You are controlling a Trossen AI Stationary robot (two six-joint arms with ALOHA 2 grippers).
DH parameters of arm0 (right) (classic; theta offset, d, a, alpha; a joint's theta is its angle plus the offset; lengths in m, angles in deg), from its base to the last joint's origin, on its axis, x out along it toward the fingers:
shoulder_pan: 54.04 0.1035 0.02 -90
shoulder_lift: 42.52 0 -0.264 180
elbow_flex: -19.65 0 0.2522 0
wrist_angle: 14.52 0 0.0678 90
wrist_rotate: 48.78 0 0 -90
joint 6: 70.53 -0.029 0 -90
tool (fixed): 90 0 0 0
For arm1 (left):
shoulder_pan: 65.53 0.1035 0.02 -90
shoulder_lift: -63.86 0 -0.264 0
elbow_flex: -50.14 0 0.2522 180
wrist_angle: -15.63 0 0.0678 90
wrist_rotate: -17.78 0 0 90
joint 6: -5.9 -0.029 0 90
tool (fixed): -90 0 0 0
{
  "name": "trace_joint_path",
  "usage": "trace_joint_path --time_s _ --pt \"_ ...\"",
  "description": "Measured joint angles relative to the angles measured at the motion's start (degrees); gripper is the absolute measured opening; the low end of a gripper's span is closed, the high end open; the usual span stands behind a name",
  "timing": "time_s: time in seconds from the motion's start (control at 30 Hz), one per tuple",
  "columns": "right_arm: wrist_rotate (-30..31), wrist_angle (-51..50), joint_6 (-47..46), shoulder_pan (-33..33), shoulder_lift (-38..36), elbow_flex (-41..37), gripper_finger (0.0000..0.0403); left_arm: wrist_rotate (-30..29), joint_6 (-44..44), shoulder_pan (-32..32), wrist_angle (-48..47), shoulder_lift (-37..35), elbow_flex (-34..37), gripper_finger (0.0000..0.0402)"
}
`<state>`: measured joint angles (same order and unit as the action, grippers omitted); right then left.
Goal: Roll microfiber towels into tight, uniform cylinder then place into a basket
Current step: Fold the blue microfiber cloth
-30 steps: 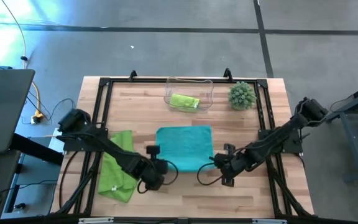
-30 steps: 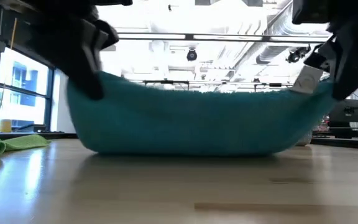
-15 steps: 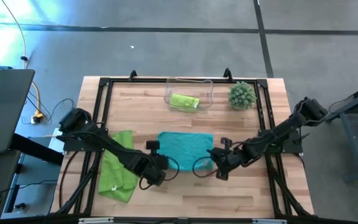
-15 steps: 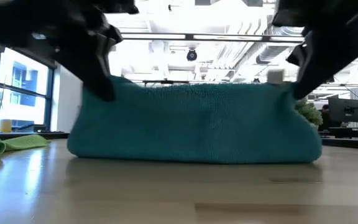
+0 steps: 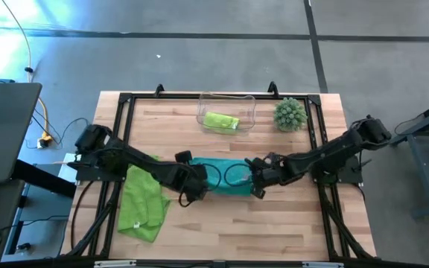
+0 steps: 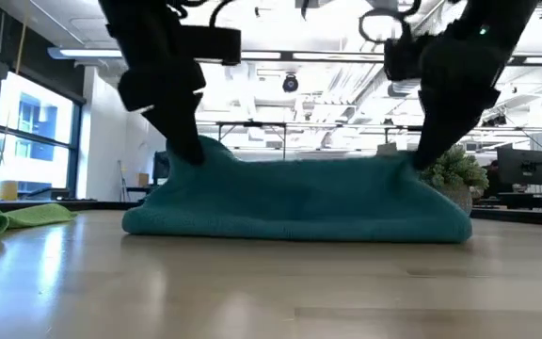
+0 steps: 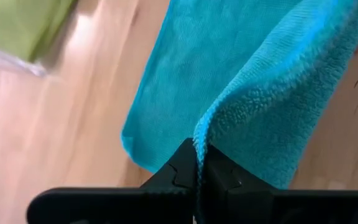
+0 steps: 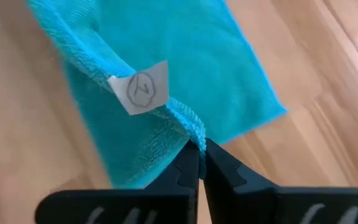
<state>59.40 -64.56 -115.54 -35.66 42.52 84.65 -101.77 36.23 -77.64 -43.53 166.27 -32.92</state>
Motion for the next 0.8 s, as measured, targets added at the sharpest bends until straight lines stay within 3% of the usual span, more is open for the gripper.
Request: trace_joint_path --time_s 0.23,0.4,0.8 --pt "-3.81 -0.34 0.63 -2.99 4.04 0.0 0.0 6.45 6.6 2.91 -3.14 0.0 0.17 0.0" --pt "-3.45 -0.14 3.5 -3.94 6.71 0.0 0.0 6.49 11.38 4.2 -7.36 0.0 0.17 0.0" --pt "-0.58 -0.37 7.97 -4.53 6.47 0.0 0.0 2.64 9.95 4.66 -7.16 1.98 0.15 0.0"
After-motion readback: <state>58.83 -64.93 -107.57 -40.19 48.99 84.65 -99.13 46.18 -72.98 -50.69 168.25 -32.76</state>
